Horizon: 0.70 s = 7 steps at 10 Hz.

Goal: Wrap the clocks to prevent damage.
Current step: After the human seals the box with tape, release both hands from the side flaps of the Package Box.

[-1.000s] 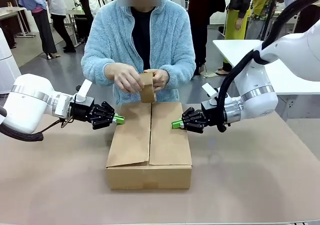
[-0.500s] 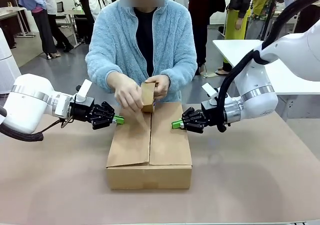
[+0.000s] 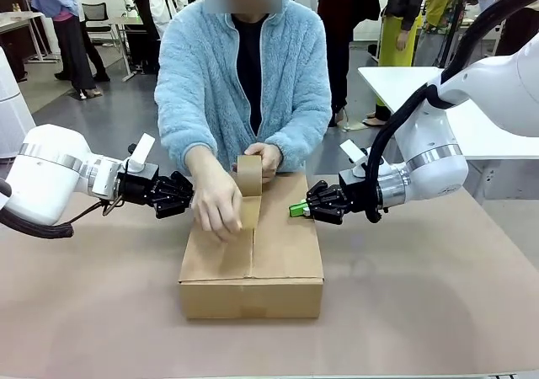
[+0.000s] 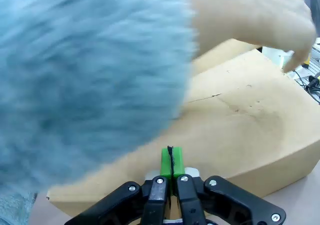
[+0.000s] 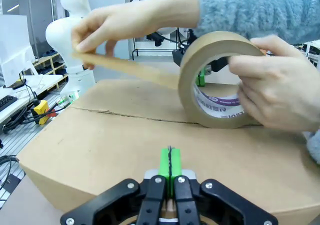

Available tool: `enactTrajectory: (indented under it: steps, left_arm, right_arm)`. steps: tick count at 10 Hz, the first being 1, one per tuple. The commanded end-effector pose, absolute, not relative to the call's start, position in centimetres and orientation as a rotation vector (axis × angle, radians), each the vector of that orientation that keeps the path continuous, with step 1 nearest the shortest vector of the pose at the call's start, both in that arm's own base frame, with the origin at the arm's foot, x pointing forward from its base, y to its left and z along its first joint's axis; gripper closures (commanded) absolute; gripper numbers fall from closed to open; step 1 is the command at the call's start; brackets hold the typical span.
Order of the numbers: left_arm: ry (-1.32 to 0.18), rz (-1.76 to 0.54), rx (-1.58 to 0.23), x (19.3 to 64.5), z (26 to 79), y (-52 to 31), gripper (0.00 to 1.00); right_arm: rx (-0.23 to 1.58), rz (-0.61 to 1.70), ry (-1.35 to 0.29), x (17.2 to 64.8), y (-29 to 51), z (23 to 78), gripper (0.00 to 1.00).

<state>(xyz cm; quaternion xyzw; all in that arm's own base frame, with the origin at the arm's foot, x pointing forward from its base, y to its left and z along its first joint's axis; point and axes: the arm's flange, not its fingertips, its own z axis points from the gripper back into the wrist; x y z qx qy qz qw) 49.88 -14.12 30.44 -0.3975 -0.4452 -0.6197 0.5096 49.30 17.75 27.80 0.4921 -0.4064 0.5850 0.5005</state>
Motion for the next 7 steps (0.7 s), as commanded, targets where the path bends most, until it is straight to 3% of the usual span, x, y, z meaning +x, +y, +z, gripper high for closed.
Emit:
enactTrajectory:
  steps: [1,7]
  left_arm:
    - [-1.067,-1.493,-0.939,49.95,30.26,-14.29,0.99]
    - [-1.067,-1.493,-0.939,49.95,30.26,-14.29,0.99]
  right_arm:
    - [1.177,1.410,-0.975,49.30,17.76,27.36,0.99]
    - [1.177,1.410,-0.975,49.30,17.76,27.36,0.99]
